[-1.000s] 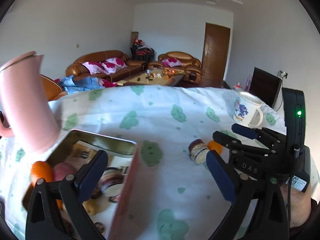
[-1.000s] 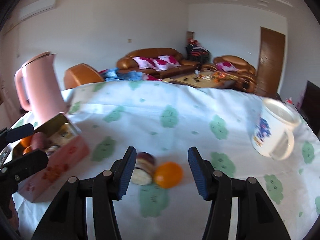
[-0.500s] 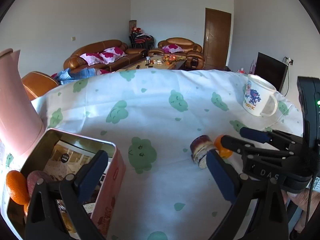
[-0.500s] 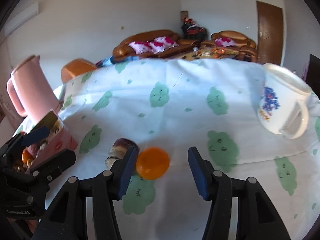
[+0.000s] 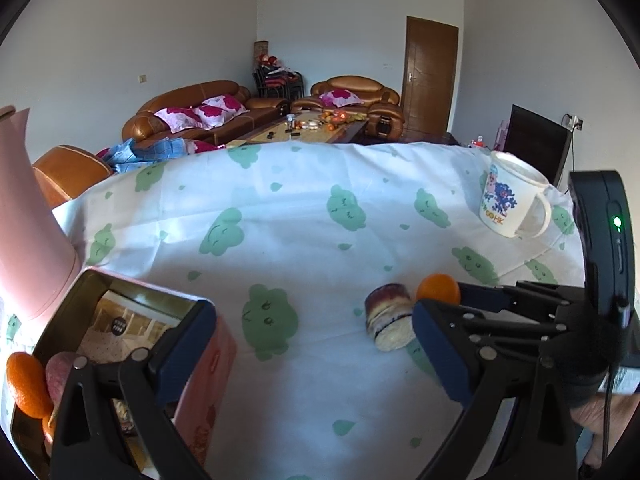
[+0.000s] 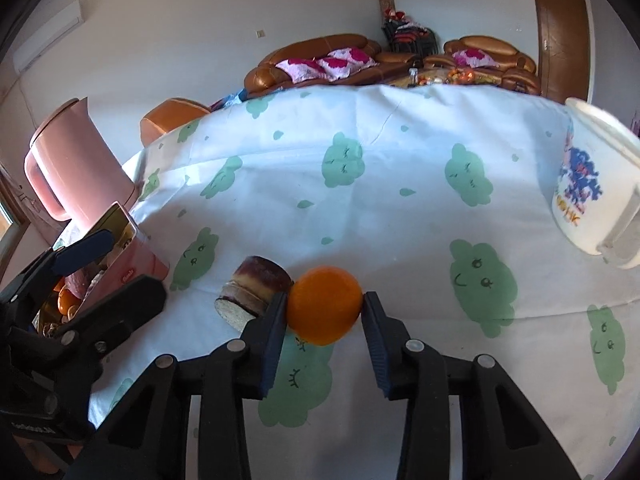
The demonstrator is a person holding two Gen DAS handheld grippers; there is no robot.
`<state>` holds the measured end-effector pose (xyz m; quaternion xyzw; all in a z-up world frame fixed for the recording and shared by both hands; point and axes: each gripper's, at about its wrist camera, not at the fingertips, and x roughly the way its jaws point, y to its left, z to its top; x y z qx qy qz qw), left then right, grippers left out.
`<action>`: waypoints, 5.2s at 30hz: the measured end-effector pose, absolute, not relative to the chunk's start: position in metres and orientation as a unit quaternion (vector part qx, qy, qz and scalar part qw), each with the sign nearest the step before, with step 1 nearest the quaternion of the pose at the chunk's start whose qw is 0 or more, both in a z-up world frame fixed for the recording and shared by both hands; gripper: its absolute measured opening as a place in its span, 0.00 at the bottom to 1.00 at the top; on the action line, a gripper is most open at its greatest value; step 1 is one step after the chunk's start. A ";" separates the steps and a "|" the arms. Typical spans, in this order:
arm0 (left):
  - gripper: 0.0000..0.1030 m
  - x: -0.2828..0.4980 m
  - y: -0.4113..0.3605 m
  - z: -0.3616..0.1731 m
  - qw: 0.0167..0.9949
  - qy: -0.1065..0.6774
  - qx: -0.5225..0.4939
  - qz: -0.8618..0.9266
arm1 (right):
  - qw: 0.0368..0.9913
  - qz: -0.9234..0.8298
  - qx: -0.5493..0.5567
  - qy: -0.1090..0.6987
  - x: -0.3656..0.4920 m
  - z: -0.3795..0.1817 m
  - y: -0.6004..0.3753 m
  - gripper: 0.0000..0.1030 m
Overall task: Organize fruits
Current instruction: 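Move both grippers from the tin back to the remaining fruit, then grasp the purple yam slice with the left gripper while the right grasps the orange, then lift the yam slice with the left gripper while the right lifts the orange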
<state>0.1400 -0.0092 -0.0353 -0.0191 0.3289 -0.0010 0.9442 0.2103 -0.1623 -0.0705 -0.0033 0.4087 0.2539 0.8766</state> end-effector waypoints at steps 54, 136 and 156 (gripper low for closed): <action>0.40 0.167 -0.042 -0.055 0.931 0.354 -0.026 -0.079 | 0.914 0.217 -0.026 0.343 0.192 -0.050 -0.191 0.39; 0.40 0.100 -0.038 -0.025 0.980 0.198 0.000 -0.013 | 0.956 0.230 -0.060 0.171 0.127 -0.020 -0.192 0.39; 0.40 0.077 -0.025 -0.027 0.975 0.223 -0.006 0.000 | 0.944 0.273 -0.041 0.180 0.119 -0.020 -0.183 0.39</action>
